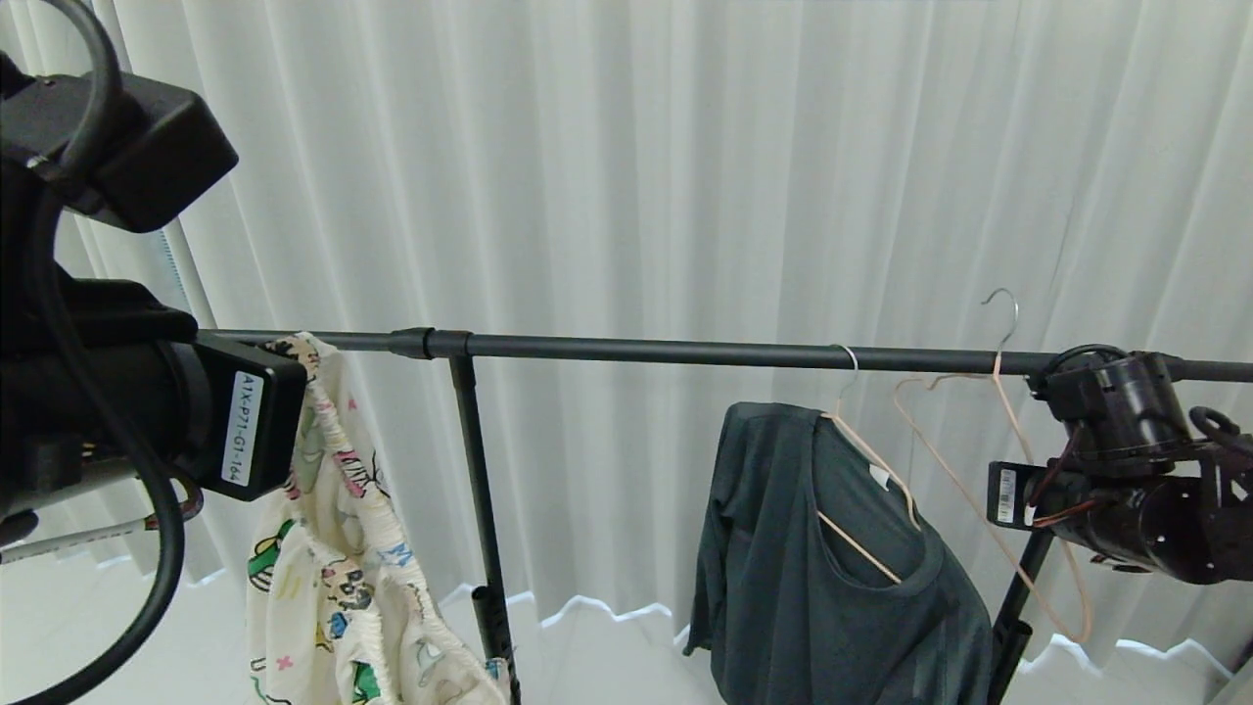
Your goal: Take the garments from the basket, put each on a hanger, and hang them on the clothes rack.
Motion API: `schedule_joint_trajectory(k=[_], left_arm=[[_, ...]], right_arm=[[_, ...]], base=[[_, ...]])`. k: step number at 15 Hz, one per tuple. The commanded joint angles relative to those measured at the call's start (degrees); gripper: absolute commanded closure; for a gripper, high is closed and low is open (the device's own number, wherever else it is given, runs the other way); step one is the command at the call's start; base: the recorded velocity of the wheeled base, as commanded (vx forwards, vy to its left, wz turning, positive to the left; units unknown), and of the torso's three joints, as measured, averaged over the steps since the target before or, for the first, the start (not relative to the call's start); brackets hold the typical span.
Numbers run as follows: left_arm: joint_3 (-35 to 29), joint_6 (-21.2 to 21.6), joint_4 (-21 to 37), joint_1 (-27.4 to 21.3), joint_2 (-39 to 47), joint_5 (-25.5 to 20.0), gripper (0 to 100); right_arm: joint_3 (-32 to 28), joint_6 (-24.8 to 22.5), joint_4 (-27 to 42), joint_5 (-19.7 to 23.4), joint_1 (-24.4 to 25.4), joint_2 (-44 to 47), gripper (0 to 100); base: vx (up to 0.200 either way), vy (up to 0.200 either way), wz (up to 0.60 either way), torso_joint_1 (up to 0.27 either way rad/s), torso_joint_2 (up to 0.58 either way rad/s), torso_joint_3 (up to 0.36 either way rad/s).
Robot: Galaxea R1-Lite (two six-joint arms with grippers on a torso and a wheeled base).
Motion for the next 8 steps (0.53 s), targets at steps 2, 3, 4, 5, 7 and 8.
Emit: schedule_joint_trajectory(k=[2, 3, 4, 5, 7, 8], left_arm=[[0.03, -0.02, -0.43, -0.14, -0.04, 0.05, 100], [0.03, -0.02, -0.96, -0.14, 0.05, 0.05, 100], [0.03, -0.02, -1.31, -0.23, 0.05, 0.05, 100], [0.03, -0.02, -1.31, -0.49, 0.05, 0.05, 100], [0.03, -0.02, -1.31, -0.85, 0.05, 0.05, 100], [0.03, -0.02, -1.31, -0.93, 0.05, 0.05, 100]], right_arm=[[1.87, -3.26, 0.01, 0.58, 0.10, -6.64, 100], [3.28, -4.85, -0.08, 1.81, 0.10, -9.01, 100], [4.60, -6.25, -0.08, 3.48, -0.08, -11.30, 100], [5.21, -7.31, -0.08, 4.36, -0.16, -12.88, 100], [5.21, -8.18, -0.17, 4.54, -0.25, -15.16, 100], [5.30, -9.15, -0.08, 4.80, -0.25, -16.83, 100]], base=[[0.000, 0.000, 0.00, 0.000, 0.00, 0.000], [0.000, 0.000, 0.00, 0.000, 0.00, 0.000], [0.000, 0.000, 0.00, 0.000, 0.00, 0.000], [0.000, 0.000, 0.00, 0.000, 0.00, 0.000], [0.000, 0.000, 0.00, 0.000, 0.00, 0.000], [0.000, 0.000, 0.00, 0.000, 0.00, 0.000]])
